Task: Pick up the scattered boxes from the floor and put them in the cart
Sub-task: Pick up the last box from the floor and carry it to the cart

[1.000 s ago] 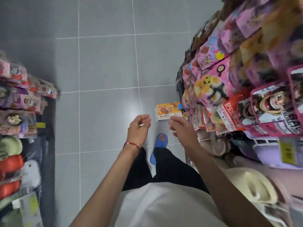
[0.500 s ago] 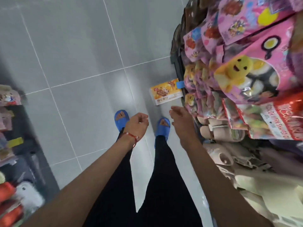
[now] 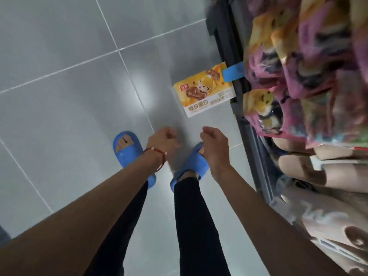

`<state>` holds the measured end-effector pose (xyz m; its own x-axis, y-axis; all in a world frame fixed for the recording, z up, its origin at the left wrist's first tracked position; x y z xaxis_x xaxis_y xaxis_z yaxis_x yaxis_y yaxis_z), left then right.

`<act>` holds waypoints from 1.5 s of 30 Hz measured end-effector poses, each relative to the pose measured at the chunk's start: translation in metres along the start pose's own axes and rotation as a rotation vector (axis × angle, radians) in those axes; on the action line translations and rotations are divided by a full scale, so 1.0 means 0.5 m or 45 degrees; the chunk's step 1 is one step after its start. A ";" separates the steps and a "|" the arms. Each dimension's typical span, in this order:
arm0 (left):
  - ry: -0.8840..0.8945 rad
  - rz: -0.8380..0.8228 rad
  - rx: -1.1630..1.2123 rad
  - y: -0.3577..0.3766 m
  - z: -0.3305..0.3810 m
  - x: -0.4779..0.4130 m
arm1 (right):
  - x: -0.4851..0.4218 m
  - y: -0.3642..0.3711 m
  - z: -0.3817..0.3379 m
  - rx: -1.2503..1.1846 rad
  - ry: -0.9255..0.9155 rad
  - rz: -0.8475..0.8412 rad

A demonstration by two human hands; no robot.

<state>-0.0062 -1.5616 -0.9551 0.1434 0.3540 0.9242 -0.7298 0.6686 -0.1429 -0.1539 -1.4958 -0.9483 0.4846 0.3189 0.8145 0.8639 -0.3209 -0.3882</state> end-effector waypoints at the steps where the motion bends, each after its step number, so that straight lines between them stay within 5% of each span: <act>1: 0.016 0.011 -0.005 0.013 -0.006 -0.047 | -0.037 0.006 0.013 0.022 -0.018 0.020; 15: 0.149 0.162 0.194 0.162 0.011 -0.484 | -0.484 0.019 0.082 -0.034 -0.187 0.246; 23: 0.289 0.193 0.272 0.153 0.003 -0.499 | -0.517 0.032 0.090 -0.203 -0.120 0.272; 32: 0.304 0.260 0.322 0.111 -0.005 -0.491 | -0.513 0.007 0.048 0.205 -0.116 0.370; 45: 0.270 0.101 0.607 0.069 0.032 -0.506 | -0.537 0.011 0.028 0.228 -0.150 0.121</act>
<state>-0.0786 -1.6386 -1.1883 0.1718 0.5488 0.8181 -0.9597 0.2806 0.0133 -0.2776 -1.5707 -1.1753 0.5682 0.4005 0.7188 0.8193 -0.1945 -0.5393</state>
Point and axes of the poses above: each hand's wrist, its own x-axis away from the middle knuckle, its own y-axis out of the palm, z = x × y, the point moved 3 cm from there along -x, towards the middle knuckle, and after that the axes turned 3 degrees about -z, right-handed, at the moved point
